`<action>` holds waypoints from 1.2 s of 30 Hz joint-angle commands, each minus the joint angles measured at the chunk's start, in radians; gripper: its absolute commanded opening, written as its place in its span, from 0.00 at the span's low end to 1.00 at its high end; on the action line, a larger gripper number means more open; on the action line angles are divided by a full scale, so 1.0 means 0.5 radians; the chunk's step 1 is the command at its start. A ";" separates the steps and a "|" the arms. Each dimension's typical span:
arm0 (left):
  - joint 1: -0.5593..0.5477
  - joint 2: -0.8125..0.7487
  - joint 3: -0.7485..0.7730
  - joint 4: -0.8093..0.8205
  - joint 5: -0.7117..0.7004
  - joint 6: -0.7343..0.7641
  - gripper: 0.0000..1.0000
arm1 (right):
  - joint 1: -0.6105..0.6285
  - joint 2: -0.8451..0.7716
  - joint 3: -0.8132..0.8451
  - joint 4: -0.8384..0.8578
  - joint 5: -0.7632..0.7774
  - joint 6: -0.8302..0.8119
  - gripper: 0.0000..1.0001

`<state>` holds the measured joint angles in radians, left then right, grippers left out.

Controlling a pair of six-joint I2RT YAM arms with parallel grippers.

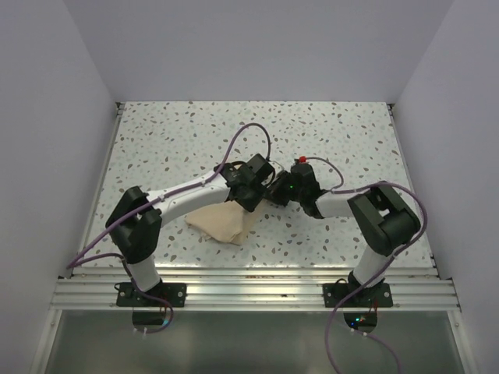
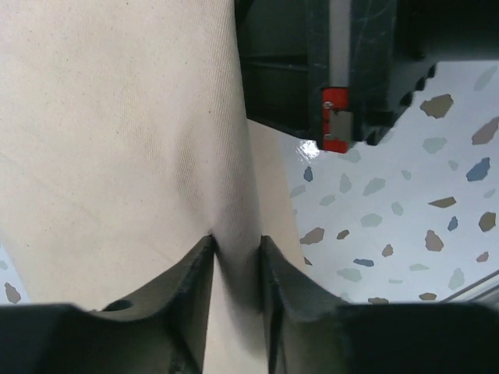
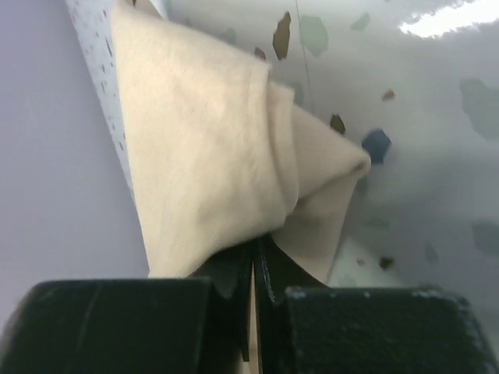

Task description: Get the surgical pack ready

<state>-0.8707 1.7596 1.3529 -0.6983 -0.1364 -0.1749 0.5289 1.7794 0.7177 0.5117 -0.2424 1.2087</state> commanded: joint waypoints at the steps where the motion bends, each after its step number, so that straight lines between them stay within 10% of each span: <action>1: -0.029 -0.144 -0.021 -0.006 0.135 -0.046 0.38 | -0.021 -0.312 -0.057 -0.678 -0.101 -0.358 0.03; 10: 0.063 -0.380 -0.042 -0.021 0.263 -0.132 0.48 | -0.254 -0.819 0.074 -1.229 -0.205 -0.666 0.06; 23: 0.306 -0.442 -0.503 0.561 0.999 -0.196 0.00 | -0.254 0.055 0.899 -0.898 -0.969 -0.583 0.04; 36: 0.312 -0.439 -1.021 0.746 1.102 -0.249 0.00 | -0.266 0.347 0.218 -0.174 -1.132 -0.472 0.03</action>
<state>-0.7193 1.5402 0.8768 -0.3580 0.4091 -0.2966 0.3977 1.9137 0.8711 0.3264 -0.8089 0.9833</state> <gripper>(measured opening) 0.005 0.036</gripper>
